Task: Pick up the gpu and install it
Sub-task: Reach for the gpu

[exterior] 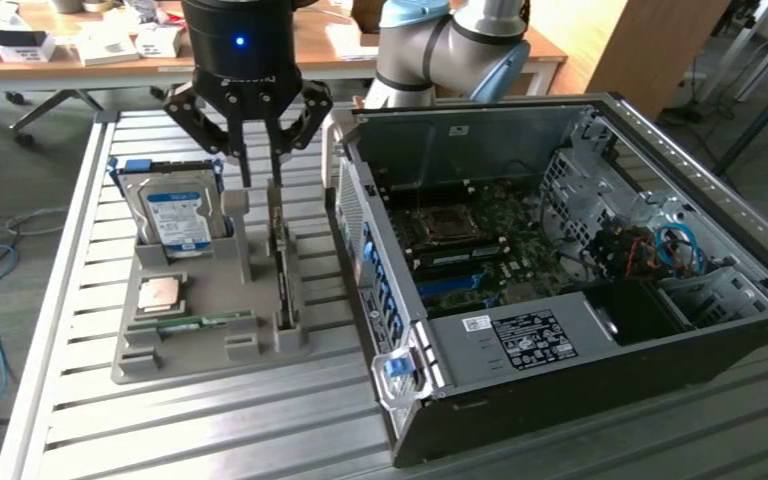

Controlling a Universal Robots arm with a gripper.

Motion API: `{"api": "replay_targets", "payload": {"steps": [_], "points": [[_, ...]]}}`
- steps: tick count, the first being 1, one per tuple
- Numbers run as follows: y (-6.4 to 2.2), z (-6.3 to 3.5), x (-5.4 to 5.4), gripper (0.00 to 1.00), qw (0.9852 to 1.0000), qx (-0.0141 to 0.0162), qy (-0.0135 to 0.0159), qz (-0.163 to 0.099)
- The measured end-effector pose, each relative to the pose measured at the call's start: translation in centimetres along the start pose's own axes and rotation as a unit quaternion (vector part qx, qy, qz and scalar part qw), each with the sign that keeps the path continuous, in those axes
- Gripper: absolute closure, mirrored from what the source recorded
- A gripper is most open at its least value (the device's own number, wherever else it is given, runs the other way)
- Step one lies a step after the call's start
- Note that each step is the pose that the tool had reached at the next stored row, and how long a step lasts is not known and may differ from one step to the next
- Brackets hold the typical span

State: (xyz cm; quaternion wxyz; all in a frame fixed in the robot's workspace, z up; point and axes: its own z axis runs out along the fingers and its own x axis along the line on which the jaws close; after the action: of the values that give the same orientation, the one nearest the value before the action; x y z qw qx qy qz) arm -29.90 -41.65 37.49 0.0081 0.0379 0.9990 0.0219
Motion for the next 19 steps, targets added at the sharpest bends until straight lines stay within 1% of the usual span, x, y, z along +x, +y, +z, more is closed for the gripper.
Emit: {"api": "replay_targets", "payload": {"steps": [1, 2, 3, 4, 19], "points": [[0.00, 0.00, 0.00, 0.65, 1.0000, 0.0000, 0.0000, 0.000], [0.00, 0.00, 0.00, 0.59, 1.0000, 0.0000, 0.0000, 0.000], [0.00, 0.00, 0.00, 0.59, 1.0000, 0.0000, 0.0000, 0.000], [0.00, 0.00, 0.00, 0.53, 1.0000, 0.0000, 0.0000, 0.000], [0.00, 0.02, 0.00, 0.53, 1.0000, 0.0000, 0.0000, 0.000]]}}
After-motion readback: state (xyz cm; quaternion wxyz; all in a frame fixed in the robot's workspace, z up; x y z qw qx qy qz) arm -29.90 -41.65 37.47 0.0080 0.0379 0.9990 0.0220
